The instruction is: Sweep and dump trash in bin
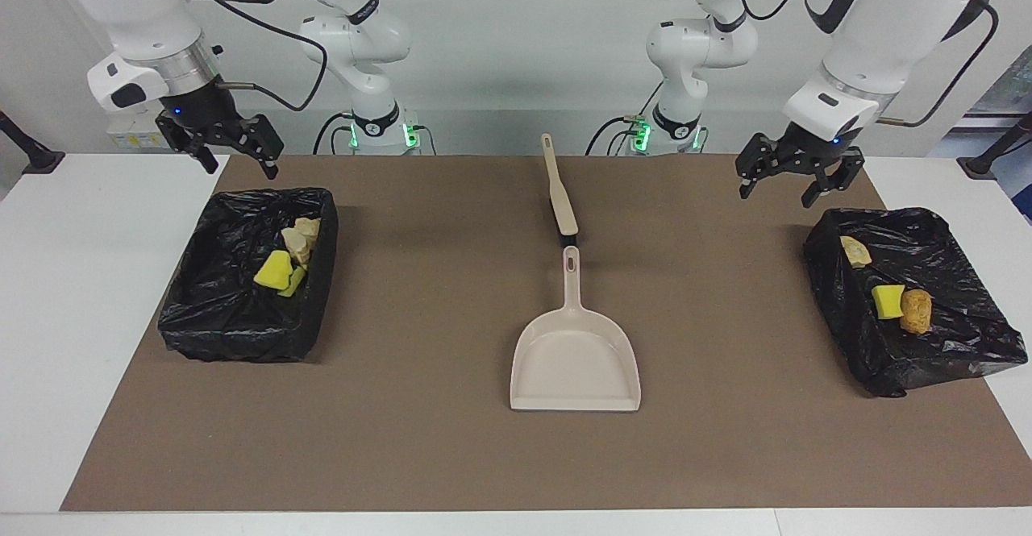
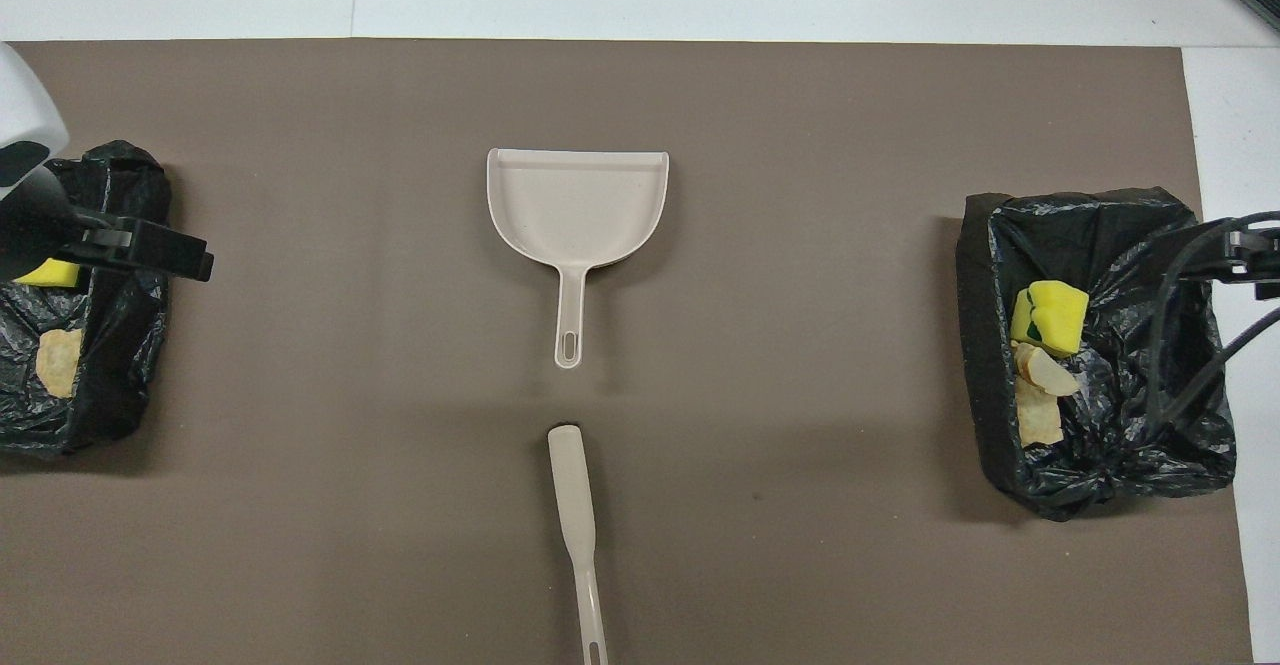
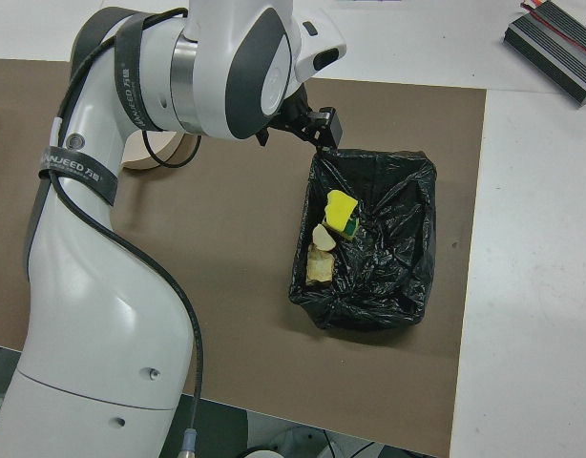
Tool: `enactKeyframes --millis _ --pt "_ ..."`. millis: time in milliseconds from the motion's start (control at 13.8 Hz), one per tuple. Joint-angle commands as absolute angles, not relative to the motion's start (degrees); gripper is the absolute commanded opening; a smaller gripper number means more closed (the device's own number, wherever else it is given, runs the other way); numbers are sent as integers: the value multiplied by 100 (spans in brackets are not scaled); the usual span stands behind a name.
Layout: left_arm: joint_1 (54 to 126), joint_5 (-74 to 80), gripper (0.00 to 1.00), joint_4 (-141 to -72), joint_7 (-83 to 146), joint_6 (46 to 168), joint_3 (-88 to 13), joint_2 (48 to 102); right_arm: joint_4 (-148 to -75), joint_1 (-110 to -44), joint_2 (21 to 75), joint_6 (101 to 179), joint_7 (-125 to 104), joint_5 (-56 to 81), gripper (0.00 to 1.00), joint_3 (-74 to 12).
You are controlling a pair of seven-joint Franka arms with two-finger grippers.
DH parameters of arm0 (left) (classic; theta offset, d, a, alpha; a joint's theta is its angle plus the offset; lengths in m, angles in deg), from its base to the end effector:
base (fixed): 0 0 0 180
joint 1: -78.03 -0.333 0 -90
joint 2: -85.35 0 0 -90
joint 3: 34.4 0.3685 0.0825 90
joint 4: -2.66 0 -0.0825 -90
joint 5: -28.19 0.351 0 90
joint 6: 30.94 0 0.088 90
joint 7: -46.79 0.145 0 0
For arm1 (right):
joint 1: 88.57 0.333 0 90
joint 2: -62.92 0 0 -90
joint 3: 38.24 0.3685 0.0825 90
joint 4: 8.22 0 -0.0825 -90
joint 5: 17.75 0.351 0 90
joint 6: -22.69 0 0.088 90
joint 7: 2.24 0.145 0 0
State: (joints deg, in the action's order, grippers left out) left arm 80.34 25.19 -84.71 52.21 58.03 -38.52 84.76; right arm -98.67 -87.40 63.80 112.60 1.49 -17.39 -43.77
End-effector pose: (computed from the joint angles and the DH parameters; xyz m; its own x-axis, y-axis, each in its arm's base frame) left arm 0.5205 -0.0661 0.6524 0.9783 -0.2061 0.0226 -0.2070 -0.9770 0.0511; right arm 0.5146 -0.0388 0.6433 0.9900 -0.1407 0.0053 -0.1407 -0.9900 -0.0081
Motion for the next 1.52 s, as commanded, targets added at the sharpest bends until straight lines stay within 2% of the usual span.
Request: enactKeyframes --millis 0,145,580,724,1014,1449 --pt "7988 2476 100 -7937 5329 5388 -3757 8368 -9910 -8795 6459 11190 66 -1749 100 -4316" --pt "7988 2485 100 -7636 5356 5248 -3626 8158 -9910 -8787 6467 11155 75 -1757 100 -4316" --pt "7988 2502 100 -7266 5382 5098 -3264 8060 -9928 -8786 6485 11129 75 -1757 100 -4307" --pt "7988 2485 100 -7353 5591 5071 -3264 8174 -9945 -8786 6494 11128 66 -1757 100 -4307" --pt "7979 2485 100 -8099 5751 5106 -3247 8648 -9937 -8786 6503 11120 75 -1793 100 -4298" --pt "7979 2643 100 -8136 5690 5273 -3238 8632 -9910 -8795 6459 11216 75 -1793 100 -4307"
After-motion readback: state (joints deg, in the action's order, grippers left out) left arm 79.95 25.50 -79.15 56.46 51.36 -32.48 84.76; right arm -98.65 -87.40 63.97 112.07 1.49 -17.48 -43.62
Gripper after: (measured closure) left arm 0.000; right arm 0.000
